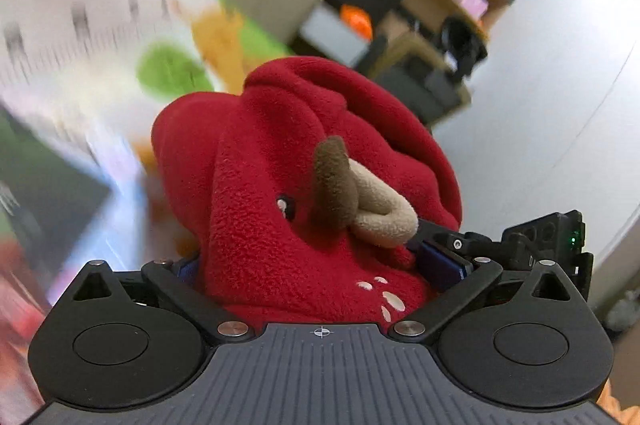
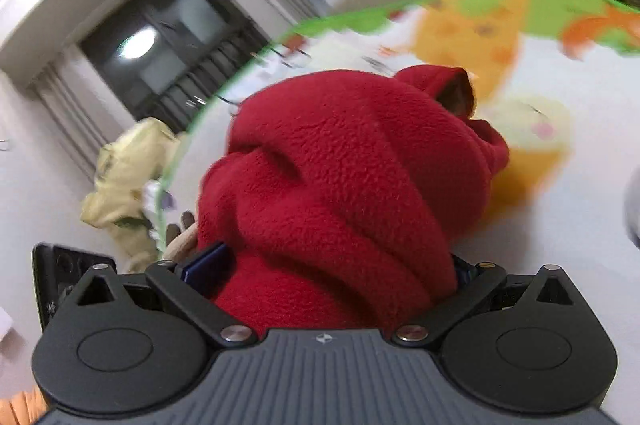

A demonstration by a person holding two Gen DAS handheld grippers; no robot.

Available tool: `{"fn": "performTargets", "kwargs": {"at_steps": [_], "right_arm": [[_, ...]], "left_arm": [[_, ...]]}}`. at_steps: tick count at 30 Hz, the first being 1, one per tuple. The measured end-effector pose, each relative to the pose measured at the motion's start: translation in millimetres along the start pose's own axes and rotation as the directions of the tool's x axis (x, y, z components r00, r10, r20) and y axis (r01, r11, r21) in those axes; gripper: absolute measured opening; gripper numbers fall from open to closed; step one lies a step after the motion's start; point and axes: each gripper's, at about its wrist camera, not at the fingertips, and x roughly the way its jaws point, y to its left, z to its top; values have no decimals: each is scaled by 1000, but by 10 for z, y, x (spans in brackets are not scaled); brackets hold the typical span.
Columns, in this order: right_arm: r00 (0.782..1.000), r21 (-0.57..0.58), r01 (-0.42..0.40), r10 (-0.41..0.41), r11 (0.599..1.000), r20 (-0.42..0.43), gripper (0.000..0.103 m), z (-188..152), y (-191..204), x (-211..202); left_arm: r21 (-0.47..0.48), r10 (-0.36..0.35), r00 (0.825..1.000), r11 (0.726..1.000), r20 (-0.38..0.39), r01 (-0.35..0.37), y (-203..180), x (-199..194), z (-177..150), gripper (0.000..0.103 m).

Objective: Fold clothes

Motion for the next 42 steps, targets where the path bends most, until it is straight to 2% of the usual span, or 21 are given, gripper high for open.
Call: {"fn": "performTargets", "kwargs": {"at_steps": [2,3,5,6,7,10,12,14,15,16,17,18,19,24,26,33,35,39,41,42], "right_arm": [[999,-9,-29,29,1000,-14,103,127,43,221],[1000,-14,-6,5,1000,-29,103,171,46,342],[994,-15,99,-99,995,-54,103,213,34,540],[983,-3,172,-172,985,-57,103,209,27,588],[975,5,216,-215,976,-53,103,188,19,567],[972,-51,234,-235,971,-11,103,35,149,249],[969,-160,243,-246,957,-1,103,-129,340,11],[969,-276,229,-246,934,-25,103,-313,528,-138],[953,-346,263,-297,901,-51,103,-437,589,-131],[925,-419,310,-372,853,-72,103,-571,639,-92],[886,-485,367,-457,794,-77,103,-711,662,-19],[863,-522,400,-501,753,-61,103,-845,671,45],[865,-515,417,-501,749,-30,103,-925,681,48],[886,-315,422,-460,850,-57,103,-970,509,-78],[903,-239,397,-424,886,-71,103,-956,411,-158],[924,-158,371,-380,915,-33,103,-1010,331,-220],[914,-188,386,-402,903,-53,103,-1057,408,-252],[877,-297,420,-468,858,-111,103,-1227,644,-331],[857,-401,429,-505,810,-104,103,-1402,777,-317],[844,-461,437,-529,772,-87,103,-1498,829,-293]], "left_arm": [[-5,42,998,999,49,-42,139,-154,103,103],[-14,80,995,997,52,-80,221,-203,128,103],[-11,164,986,986,42,-164,353,-298,134,103],[8,191,981,981,38,-192,381,-364,106,103],[28,218,975,975,36,-219,408,-431,79,103],[148,238,971,960,11,-237,276,-642,-109,103],[234,249,968,942,-16,-239,194,-737,-273,103],[309,290,956,915,-52,-261,170,-746,-473,103],[338,326,943,896,-63,-288,176,-734,-590,103],[348,353,934,885,-64,-310,205,-701,-690,103],[337,359,931,886,-65,-318,231,-679,-746,103],[309,354,933,896,-69,-318,256,-677,-771,103],[283,353,933,904,-69,-321,275,-678,-775,103],[262,377,925,898,-44,-353,248,-724,-804,103],[251,385,922,897,-37,-365,228,-745,-824,103],[176,427,904,892,-23,-417,92,-793,-840,103],[155,436,900,890,-8,-429,4,-867,-887,103],[88,402,911,908,87,-409,-254,-1128,-1075,103],[24,387,909,918,151,-395,-390,-1264,-1189,103],[-12,385,904,921,185,-390,-465,-1329,-1251,103]]}}
